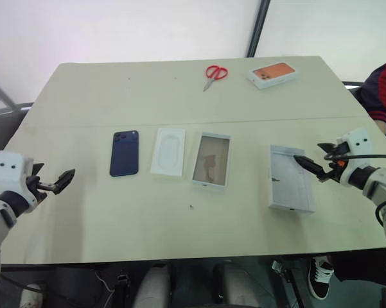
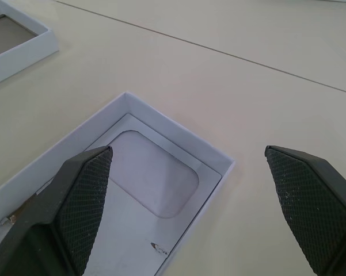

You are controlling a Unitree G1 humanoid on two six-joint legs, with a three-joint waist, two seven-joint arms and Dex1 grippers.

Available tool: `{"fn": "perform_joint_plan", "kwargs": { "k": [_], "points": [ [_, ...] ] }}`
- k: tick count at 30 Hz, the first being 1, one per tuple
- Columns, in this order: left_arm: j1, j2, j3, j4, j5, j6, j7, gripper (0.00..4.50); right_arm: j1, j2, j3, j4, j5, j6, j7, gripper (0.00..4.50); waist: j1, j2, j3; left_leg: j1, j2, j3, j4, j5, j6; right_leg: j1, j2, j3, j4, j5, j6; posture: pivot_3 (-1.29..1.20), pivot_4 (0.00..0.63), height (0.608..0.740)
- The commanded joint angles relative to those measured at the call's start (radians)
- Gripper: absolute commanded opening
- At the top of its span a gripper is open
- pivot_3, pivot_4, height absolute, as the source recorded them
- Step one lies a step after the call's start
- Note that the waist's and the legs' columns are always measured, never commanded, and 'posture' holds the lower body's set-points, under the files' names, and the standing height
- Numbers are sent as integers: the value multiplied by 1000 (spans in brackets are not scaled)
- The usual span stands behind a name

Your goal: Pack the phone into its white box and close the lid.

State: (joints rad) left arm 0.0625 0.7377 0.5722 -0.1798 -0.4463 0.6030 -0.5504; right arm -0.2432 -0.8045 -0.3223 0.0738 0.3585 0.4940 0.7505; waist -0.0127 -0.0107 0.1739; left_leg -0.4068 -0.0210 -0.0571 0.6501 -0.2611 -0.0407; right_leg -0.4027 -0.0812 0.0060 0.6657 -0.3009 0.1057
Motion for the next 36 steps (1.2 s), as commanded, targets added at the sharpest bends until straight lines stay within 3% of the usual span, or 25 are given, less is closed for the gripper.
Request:
{"fn": "perform_joint_plan", "kwargs": {
  "k": [1,14,26,30,36],
  "points": [
    [-1,1,34,-39,-11,-4,9,4500,-24,-1,1,-34,12,-2,3,4439,0,0,0,0,0,0,0,0,0,0,0,0,0,0,0,0,150,740],
    [-50,-82,-31,-157,-66,57,81,4500,-23,-15,33,-123,12,16,36,4439,1,0,0,0,0,0,0,0,0,0,0,0,0,0,0,0,150,740],
    [-427,-297,-355,-272,-115,449,362,4500,-100,117,276,-398,2,102,-21,4439,0,-1,0,0,-1,-1,2,0,0,1,0,-1,1,0,0,0,150,740],
    [-608,-375,-370,-133,-104,650,463,4500,-77,140,292,-493,22,142,-58,4439,4,-1,0,0,-1,-2,3,0,0,1,1,-2,2,0,0,0,150,740],
    [-805,-444,-339,91,-107,896,469,4500,-36,129,282,-549,26,166,-71,4439,1,-2,0,-1,-4,-3,4,0,1,2,1,-3,0,0,1,0,150,740]
  ]
}}
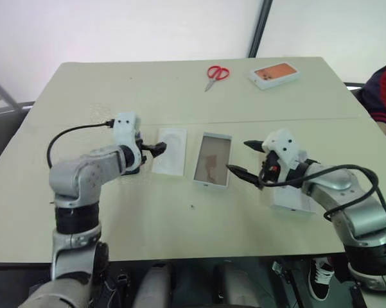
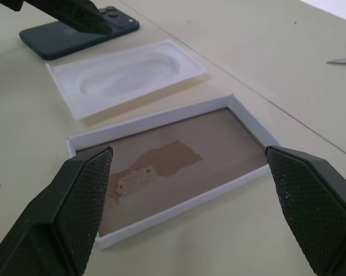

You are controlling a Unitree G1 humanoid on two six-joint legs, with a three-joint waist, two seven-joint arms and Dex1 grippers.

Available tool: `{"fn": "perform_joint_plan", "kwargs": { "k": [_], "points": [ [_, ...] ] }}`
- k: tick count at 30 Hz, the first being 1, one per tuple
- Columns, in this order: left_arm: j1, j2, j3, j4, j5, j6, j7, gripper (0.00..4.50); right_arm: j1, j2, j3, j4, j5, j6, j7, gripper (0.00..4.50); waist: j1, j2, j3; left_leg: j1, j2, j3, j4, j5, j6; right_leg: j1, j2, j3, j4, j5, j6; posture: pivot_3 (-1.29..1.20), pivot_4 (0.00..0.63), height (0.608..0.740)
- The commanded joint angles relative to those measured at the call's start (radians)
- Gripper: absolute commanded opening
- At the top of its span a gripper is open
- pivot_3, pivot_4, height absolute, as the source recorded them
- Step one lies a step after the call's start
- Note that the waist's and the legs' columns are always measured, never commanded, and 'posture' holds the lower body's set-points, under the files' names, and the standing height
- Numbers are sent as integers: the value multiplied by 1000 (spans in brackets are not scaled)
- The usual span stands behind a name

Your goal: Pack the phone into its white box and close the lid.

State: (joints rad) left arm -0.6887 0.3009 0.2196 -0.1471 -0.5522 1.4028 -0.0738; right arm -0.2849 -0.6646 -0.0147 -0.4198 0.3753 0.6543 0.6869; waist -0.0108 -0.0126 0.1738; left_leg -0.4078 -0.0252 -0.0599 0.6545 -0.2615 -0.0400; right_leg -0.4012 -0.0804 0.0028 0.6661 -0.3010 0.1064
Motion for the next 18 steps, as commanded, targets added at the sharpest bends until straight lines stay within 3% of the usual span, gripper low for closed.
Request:
{"fn": "perform_joint_plan", "kwargs": {
  "k": [1,10,13,18],
  "points": [
    [-69,-10,8,74,6,117,-9,4500,7,-13,-28,-62,12,8,-8,4439,-3,0,0,0,0,0,0,0,0,0,0,0,0,0,0,0,150,740],
    [-115,-46,13,151,79,180,2,4500,5,-30,-36,-79,9,9,-7,4439,0,0,0,0,0,0,-1,1,-2,-1,0,1,1,0,0,0,150,740],
    [-113,-65,35,151,99,166,3,3649,10,-30,-29,-75,1,1,-7,4500,0,0,0,1,0,0,-1,1,-2,-1,0,1,1,0,0,0,150,740],
    [-119,-101,106,159,122,151,4,1120,6,-26,-22,-67,-2,-3,-7,4500,0,0,0,0,0,0,-1,1,-2,-1,-1,1,1,0,0,0,150,740]
  ]
}}
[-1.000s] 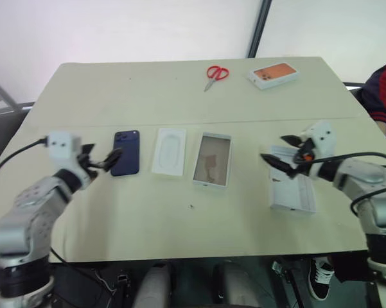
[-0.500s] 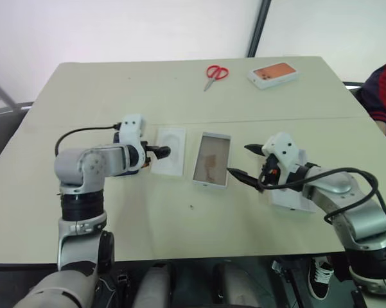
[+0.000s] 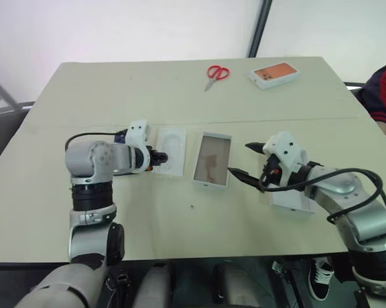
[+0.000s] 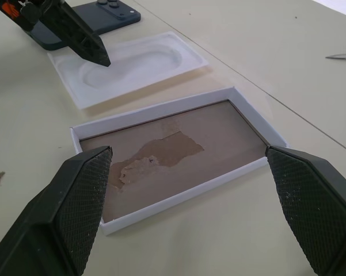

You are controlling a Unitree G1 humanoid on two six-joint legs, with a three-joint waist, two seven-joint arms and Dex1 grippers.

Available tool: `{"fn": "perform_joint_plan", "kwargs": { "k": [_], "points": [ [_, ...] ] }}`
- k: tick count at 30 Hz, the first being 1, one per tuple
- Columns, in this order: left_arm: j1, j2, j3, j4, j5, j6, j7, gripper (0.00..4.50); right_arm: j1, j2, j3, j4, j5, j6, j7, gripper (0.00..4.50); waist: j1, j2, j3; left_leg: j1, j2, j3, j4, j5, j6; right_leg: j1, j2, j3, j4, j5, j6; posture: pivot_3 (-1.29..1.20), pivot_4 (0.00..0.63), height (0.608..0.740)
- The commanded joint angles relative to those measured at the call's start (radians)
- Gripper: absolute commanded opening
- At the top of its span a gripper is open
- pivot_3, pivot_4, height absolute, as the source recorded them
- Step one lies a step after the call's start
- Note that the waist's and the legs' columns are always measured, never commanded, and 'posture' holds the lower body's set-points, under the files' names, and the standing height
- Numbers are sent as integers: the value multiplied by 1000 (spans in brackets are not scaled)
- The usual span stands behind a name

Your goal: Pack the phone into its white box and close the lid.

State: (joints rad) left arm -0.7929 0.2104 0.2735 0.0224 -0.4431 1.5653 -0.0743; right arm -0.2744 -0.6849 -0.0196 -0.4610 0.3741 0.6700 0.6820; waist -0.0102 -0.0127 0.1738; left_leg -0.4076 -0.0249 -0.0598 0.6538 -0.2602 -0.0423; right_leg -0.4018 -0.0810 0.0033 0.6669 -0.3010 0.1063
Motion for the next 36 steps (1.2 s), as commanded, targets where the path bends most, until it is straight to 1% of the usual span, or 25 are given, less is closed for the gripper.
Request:
{"fn": "perform_joint_plan", "kwargs": {
  "k": [1,2,3,5,7,10,13,14,15,17,19,23,28,31,36],
  "points": [
    [-15,-13,62,-9,18,-8,8,628,-5,-6,-16,-26,-1,-19,-2,4500,0,0,0,0,0,0,0,0,0,0,0,0,0,0,0,0,150,740],
    [-14,-17,74,-9,24,-5,12,95,-6,-6,-15,-26,0,-19,-1,4500,0,0,0,0,0,0,0,0,0,0,0,0,0,0,0,0,150,740],
    [-13,-19,82,-7,30,-4,15,41,-8,-5,-14,-24,-1,-20,0,4500,0,0,0,0,0,0,0,0,0,0,0,0,0,0,0,0,150,740],
    [-6,-17,89,-13,39,-10,17,41,-9,-6,-14,-25,0,-19,0,4500,-2,0,0,0,0,0,0,0,0,0,0,0,0,0,0,0,150,740],
    [5,-7,103,-30,47,-71,17,41,-12,-6,-14,-27,2,-19,2,4500,-2,0,0,0,0,0,0,0,0,0,0,0,0,0,0,0,150,740],
    [0,-10,161,-43,33,-125,19,41,-15,-8,-16,-28,4,-17,4,4500,-3,0,0,0,1,0,0,0,0,0,0,0,0,0,0,0,150,740],
    [-36,-51,316,-84,-51,-139,5,41,-14,-21,-24,-29,2,-18,12,4500,-1,0,0,0,1,0,0,0,0,0,0,0,0,0,0,0,150,740],
    [-51,-67,364,-100,-84,-115,-6,41,-13,-28,-28,-28,0,-20,17,4500,0,0,0,0,1,0,0,0,0,0,0,0,0,0,0,0,150,740],
    [-59,-79,383,-119,-111,-72,-22,41,-14,-40,-34,-21,-4,-25,24,4500,0,0,0,0,2,0,0,0,0,0,0,0,0,0,0,0,150,740],
    [-62,-97,378,-157,-153,13,-53,41,-17,-59,-43,-3,-9,-36,35,4500,5,-1,0,-1,1,0,0,0,0,0,-1,-1,0,0,0,0,150,740],
    [-51,-122,340,-190,-188,46,-58,41,-25,-72,-49,15,-11,-45,42,4500,6,-1,0,-1,0,0,1,0,0,1,-1,-1,-1,0,0,0,150,740],
    [-25,-204,257,-211,-279,49,-15,41,-33,-89,-50,39,-15,-65,56,4500,6,-1,0,-1,1,0,2,0,0,2,-1,-1,-1,0,0,0,150,740],
    [-10,-290,250,-204,-343,49,67,41,-29,-92,-51,39,-19,-71,59,4500,-4,-1,0,0,1,0,1,0,0,1,0,0,-1,0,0,0,150,740],
    [12,-326,223,-195,-338,49,130,41,-14,-92,-59,22,-18,-66,52,4500,-1,-1,0,0,1,0,1,0,0,1,0,0,-1,0,0,0,150,740],
    [24,-345,210,-187,-312,49,189,41,1,-92,-67,13,-20,-66,45,4500,2,-1,0,0,0,0,2,0,0,2,0,0,-1,0,0,0,150,740]
  ]
}}
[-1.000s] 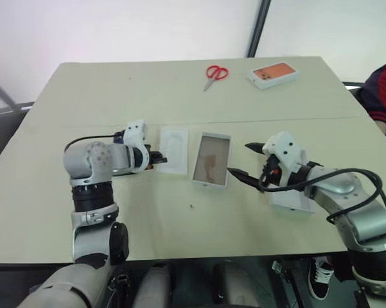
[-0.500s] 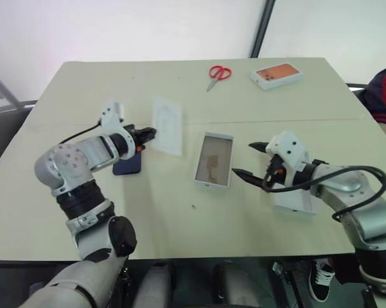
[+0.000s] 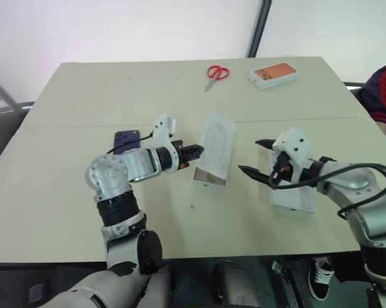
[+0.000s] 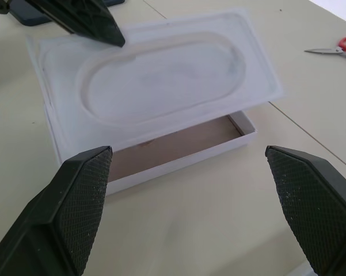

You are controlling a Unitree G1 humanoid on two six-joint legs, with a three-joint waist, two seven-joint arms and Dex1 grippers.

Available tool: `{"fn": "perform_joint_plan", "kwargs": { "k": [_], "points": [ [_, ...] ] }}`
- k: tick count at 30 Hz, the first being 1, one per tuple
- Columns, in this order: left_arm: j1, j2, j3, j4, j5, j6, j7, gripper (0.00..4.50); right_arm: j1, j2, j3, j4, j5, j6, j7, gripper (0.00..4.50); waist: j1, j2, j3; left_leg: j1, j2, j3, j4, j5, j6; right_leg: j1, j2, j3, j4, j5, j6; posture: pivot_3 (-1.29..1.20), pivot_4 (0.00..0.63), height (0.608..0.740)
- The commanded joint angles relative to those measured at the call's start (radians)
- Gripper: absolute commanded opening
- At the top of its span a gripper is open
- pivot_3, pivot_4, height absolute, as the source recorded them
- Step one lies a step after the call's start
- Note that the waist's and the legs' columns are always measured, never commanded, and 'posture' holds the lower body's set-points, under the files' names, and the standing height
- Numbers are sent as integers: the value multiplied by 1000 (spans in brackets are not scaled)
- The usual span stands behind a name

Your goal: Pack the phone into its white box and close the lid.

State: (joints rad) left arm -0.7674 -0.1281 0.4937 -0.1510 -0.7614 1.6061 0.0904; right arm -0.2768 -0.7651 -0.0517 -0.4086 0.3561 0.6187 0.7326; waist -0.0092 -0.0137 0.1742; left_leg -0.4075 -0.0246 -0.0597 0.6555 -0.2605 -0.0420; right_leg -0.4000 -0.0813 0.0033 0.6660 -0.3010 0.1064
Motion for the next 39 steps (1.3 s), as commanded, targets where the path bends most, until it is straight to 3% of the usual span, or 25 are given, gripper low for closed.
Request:
{"fn": "perform_joint_plan", "kwargs": {
  "k": [1,12,15,22,29,32,35,39],
  "points": [
    [-1,-10,-7,-13,4,8,31,41,4,-12,-35,-40,-2,-15,-7,4500,1,0,0,0,0,0,0,0,0,0,0,0,0,0,0,0,150,740],
    [19,-18,-34,-8,8,8,56,41,6,-14,-22,-35,-5,-17,3,4500,0,0,0,0,-1,0,0,0,0,0,0,0,0,0,0,0,150,740],
    [25,-23,-40,-13,8,8,60,893,6,-13,-18,-30,-9,-20,4,4500,0,0,0,0,-1,0,0,0,0,0,0,0,0,0,0,0,150,740],
    [34,-12,-26,-26,-42,8,68,4420,2,-11,-16,-31,-12,-17,7,4500,0,0,0,0,-1,0,0,0,-1,0,0,0,0,0,0,0,150,740],
    [26,143,8,-50,-110,5,20,4489,-43,28,27,-49,-4,23,-20,4500,-4,0,0,1,0,0,-1,1,-1,0,1,0,0,0,0,0,150,740],
    [79,337,-102,-119,-46,-123,-100,4500,-129,93,103,-15,-13,104,-64,3641,-14,0,0,1,0,1,-2,2,-3,-1,2,1,1,0,0,0,150,740],
    [182,515,-263,-182,33,-294,-250,4500,-205,150,175,43,-57,166,-114,2115,-8,1,-1,2,1,2,-6,4,-7,-3,2,3,1,0,0,0,150,740],
    [330,719,-388,-207,130,-511,-460,4500,-322,244,262,172,-145,199,-203,24,-1,1,0,0,1,2,-5,4,-8,-4,0,3,0,0,-1,0,150,740]
  ]
}}
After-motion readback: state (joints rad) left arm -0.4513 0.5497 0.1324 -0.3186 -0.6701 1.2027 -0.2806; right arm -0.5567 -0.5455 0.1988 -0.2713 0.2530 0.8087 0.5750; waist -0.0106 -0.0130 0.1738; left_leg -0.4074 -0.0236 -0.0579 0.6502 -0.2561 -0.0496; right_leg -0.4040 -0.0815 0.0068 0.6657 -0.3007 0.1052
